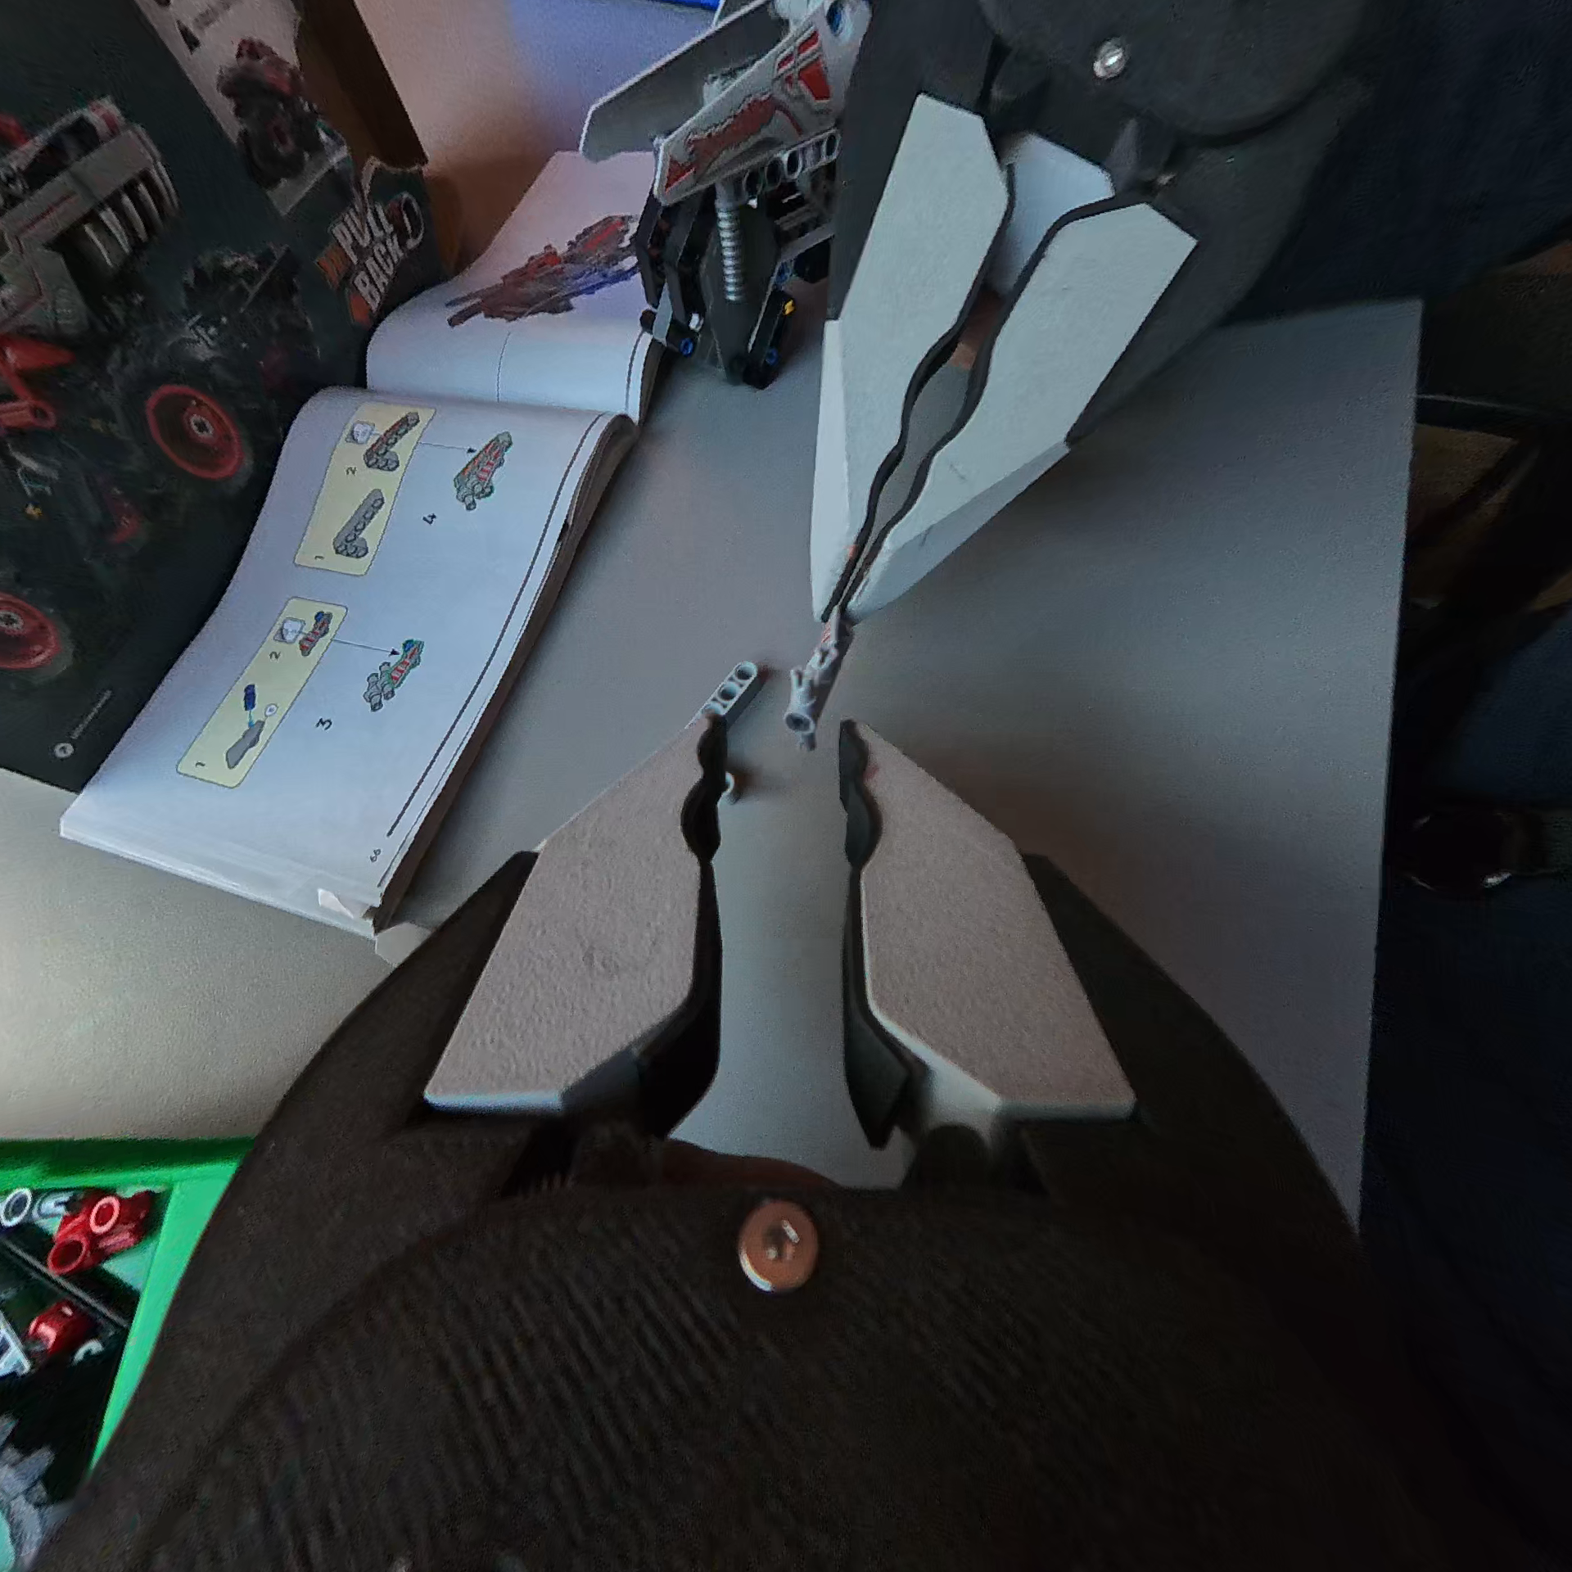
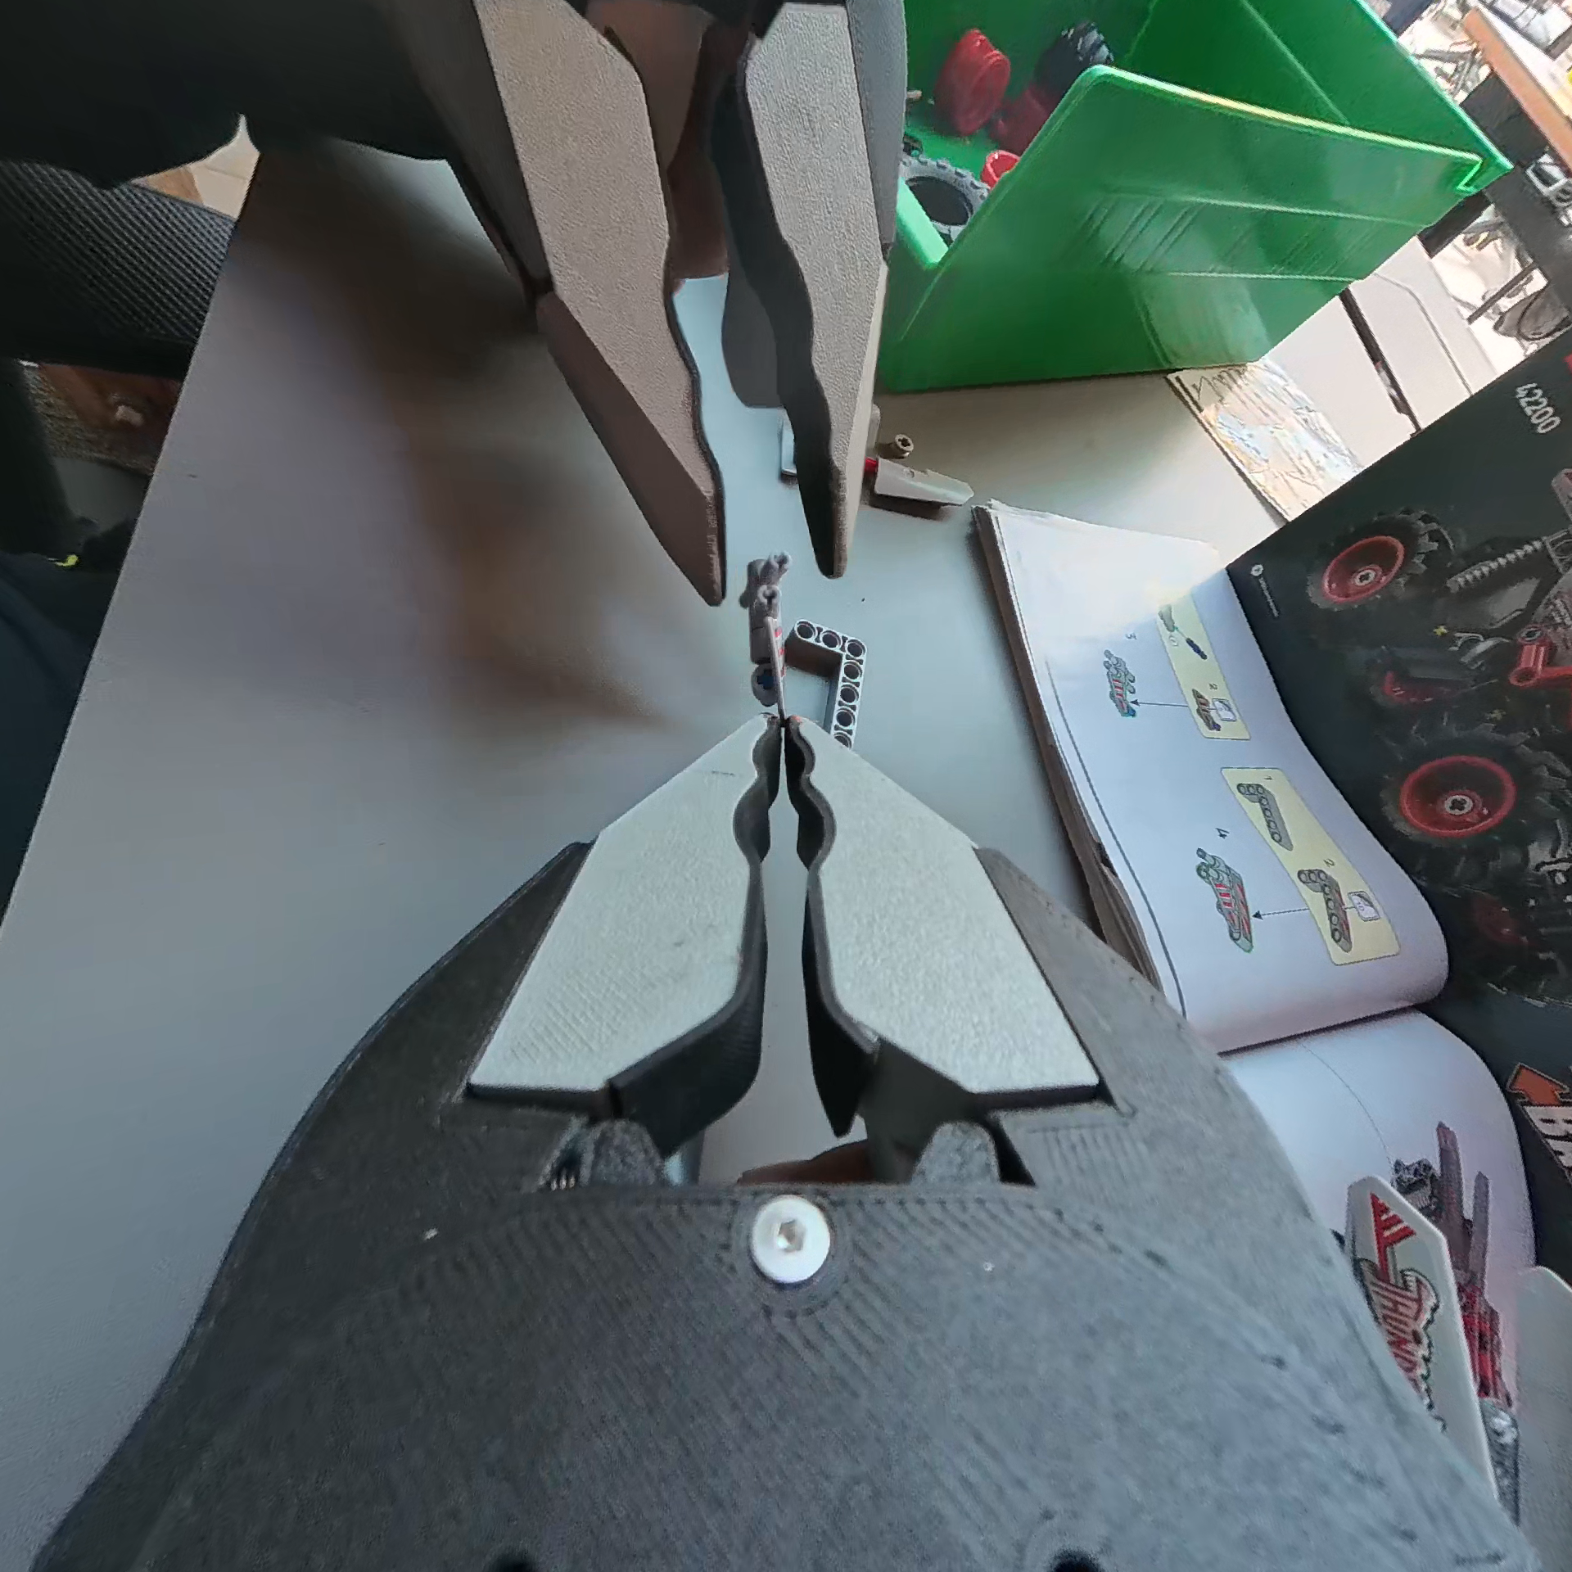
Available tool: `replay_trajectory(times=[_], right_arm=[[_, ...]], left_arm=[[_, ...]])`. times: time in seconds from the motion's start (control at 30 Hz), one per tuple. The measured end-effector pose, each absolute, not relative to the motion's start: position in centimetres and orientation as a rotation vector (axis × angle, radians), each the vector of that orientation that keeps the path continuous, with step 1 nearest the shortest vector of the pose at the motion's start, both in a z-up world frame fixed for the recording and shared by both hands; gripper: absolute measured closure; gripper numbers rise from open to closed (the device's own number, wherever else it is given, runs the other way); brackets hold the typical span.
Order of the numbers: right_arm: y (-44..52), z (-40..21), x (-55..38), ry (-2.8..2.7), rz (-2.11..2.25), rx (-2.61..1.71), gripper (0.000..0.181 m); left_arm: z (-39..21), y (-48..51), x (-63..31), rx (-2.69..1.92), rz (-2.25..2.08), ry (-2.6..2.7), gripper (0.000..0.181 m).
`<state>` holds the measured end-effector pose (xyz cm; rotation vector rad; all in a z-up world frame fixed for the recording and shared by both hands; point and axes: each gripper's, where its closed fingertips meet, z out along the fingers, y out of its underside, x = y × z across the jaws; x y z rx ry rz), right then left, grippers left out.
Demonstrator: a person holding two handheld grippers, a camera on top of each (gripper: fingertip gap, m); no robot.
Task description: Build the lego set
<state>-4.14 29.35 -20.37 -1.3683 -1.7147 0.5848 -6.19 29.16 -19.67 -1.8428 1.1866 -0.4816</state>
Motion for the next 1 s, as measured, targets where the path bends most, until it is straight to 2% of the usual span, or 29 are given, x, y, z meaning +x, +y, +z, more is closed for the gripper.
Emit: replay_trajectory(times=[0.13,0.17,0.3,0.47,0.67,1.0], right_arm=[[29.3,-20.0,-4.3,-1.697,0.620,-1.382,0.181],[29.3,-19.8,-4.4,-1.689,0.630,-1.388,0.181],[30.1,-19.3,-4.3,-1.633,0.659,-1.430,0.181],[30.5,-18.1,-4.0,-1.595,0.744,-1.441,0.159],[30.1,-17.7,-4.6,-1.611,0.817,-1.453,0.174],[29.2,-16.6,-4.7,-1.580,1.010,-1.475,0.177]], left_arm=[[-19.3,28.8,-5.5,-1.801,-0.501,1.224,0.166],[-19.3,28.7,-5.3,-1.796,-0.506,1.235,0.173],[-18.4,29.2,-4.9,-1.767,-0.552,1.235,0.176],[-17.5,30.0,-4.4,-1.773,-0.671,1.247,0.177],[-16.9,29.9,-3.6,-1.723,-0.738,1.281,0.176],[-16.8,29.2,-4.1,-1.683,-0.837,1.258,0.176]])
